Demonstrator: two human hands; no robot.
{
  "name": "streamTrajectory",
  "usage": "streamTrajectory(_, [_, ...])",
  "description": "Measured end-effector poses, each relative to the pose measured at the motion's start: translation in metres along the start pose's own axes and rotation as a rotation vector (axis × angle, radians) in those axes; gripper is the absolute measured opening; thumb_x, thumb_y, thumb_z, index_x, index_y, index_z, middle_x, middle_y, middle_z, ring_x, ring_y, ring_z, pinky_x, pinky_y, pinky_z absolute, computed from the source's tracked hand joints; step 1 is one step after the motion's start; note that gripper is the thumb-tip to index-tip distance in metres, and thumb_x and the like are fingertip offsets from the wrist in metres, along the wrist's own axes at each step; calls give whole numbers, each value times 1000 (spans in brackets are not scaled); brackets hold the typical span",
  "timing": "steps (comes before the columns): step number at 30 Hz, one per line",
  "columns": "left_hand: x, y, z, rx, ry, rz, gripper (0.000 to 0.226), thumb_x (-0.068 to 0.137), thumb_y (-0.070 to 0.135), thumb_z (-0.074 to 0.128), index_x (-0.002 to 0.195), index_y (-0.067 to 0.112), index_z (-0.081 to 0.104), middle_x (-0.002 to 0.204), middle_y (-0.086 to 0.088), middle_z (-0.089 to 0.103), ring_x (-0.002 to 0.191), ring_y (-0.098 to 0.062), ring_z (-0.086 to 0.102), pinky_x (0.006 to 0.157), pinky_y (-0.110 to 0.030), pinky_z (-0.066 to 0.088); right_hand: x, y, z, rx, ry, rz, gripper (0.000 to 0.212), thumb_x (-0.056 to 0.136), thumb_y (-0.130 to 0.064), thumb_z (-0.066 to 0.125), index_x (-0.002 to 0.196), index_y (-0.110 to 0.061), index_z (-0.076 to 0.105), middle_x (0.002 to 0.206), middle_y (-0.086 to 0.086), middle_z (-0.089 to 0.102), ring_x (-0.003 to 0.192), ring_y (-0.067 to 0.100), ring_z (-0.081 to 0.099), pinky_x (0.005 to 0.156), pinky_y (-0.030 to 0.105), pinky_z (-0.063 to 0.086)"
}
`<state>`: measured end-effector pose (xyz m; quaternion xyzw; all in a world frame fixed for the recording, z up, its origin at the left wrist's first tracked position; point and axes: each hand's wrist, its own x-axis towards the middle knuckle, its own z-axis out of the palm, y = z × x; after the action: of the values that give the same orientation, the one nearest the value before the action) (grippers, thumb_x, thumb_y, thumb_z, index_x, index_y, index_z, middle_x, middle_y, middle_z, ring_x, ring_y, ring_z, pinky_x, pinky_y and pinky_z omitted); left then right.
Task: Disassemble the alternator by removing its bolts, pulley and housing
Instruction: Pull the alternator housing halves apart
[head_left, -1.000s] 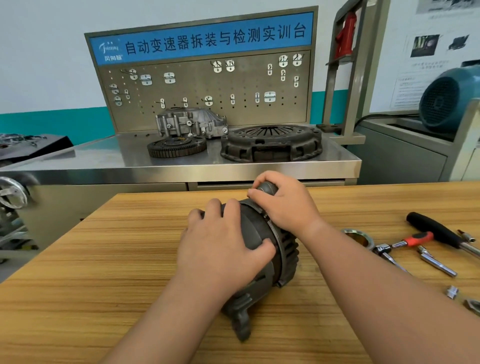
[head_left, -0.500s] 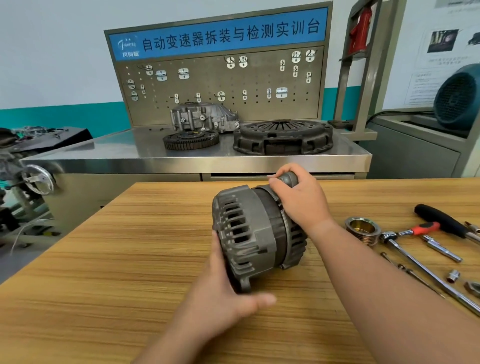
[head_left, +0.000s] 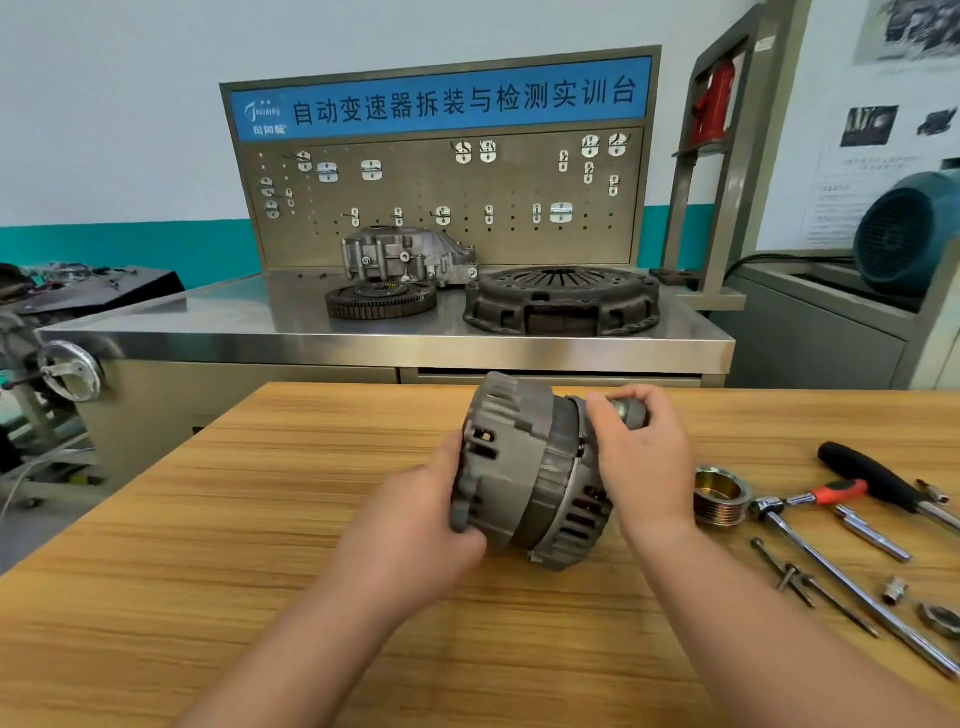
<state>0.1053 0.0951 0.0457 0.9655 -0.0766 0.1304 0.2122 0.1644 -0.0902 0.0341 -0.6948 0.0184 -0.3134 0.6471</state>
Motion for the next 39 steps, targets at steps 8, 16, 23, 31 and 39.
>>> streamTrajectory(8, [34,20,-33,-43,275,135,34,86,35,59,120,37,61,102,17,68,84,-2,61,68,-21,46,-20,-10,-16,-145,-109,-92,16,84,-44,64,91,-33,55,82,-25,64,69,-2,62,50,18,48])
streamTrajectory(16, [13,41,21,-326,453,221,51,92,55,33,120,19,58,111,6,65,107,-17,58,89,-37,49,-56,3,-47,-192,-58,-211,18,82,-51,55,96,-39,54,105,-39,56,98,-16,55,69,11,47])
streamTrajectory(23, [19,68,23,40,384,589,51,92,50,40,118,17,68,122,-1,68,123,-28,56,108,-51,36,-62,9,-96,-401,2,-114,16,92,-41,49,80,-35,56,77,-18,66,68,3,59,57,29,43])
streamTrajectory(31, [19,49,31,-417,270,356,34,88,70,31,114,60,51,124,42,47,124,13,37,97,-19,32,-47,-10,-135,-414,-5,-48,39,72,-69,29,86,-41,53,77,-19,62,70,-2,56,60,33,45])
streamTrajectory(39, [94,41,40,-888,-210,-408,48,94,59,40,104,17,60,95,-7,68,80,-22,62,67,-32,47,-1,-14,-116,-205,-26,171,22,87,-57,46,90,-38,58,81,-24,63,81,-4,54,69,28,39])
